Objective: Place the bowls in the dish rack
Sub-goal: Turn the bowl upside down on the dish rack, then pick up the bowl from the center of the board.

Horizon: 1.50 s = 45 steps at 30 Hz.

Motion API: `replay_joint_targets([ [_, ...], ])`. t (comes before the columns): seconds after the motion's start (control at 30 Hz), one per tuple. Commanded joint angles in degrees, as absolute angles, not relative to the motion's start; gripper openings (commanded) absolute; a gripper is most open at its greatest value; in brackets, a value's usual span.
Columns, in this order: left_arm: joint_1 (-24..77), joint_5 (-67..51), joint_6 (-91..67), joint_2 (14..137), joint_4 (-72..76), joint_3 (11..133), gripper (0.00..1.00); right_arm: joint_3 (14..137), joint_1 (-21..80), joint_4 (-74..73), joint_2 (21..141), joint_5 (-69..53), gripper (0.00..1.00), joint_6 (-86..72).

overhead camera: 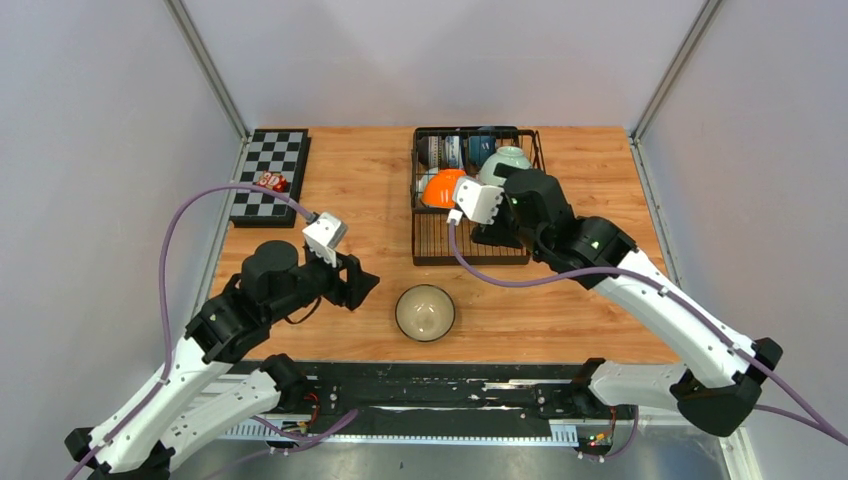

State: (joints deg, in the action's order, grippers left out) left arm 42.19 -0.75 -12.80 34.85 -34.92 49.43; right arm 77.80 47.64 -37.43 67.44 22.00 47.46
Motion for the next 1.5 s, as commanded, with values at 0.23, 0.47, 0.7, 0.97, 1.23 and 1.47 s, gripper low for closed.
replay_joint_targets([
  [0.23, 42.5, -1.4, -17.6, 38.9, -35.0, 49.6, 0.7, 75.4, 48.5, -34.2, 58.3, 17.3, 1.0, 29.4],
  [0.47, 42.5, -1.8, -20.7, 42.3, -33.4, 48.1, 0.7, 72.4, 48.5, -34.1, 52.3, 15.2, 1.0, 14.3],
  [0.7, 42.5, -2.4, -24.5, 47.2, -31.2, 44.6, 0.7, 66.0, 48.5, -34.4, 44.5, 15.0, 1.0, 7.0],
  [0.97, 42.5, -2.4, -27.8, 51.8, -27.9, 40.5, 0.74, 59.3, 48.5, -36.4, 40.7, 15.6, 0.98, -0.5],
  [1.23, 42.7, -2.8, -29.7, 56.6, -24.0, 37.8, 0.76, 54.9, 48.4, -37.1, 42.6, 13.6, 0.96, -7.3],
  [1.47, 43.2, -3.2, -31.2, 60.9, -20.1, 35.5, 0.75, 49.9, 48.4, -33.6, 42.5, 10.7, 0.96, -11.6],
])
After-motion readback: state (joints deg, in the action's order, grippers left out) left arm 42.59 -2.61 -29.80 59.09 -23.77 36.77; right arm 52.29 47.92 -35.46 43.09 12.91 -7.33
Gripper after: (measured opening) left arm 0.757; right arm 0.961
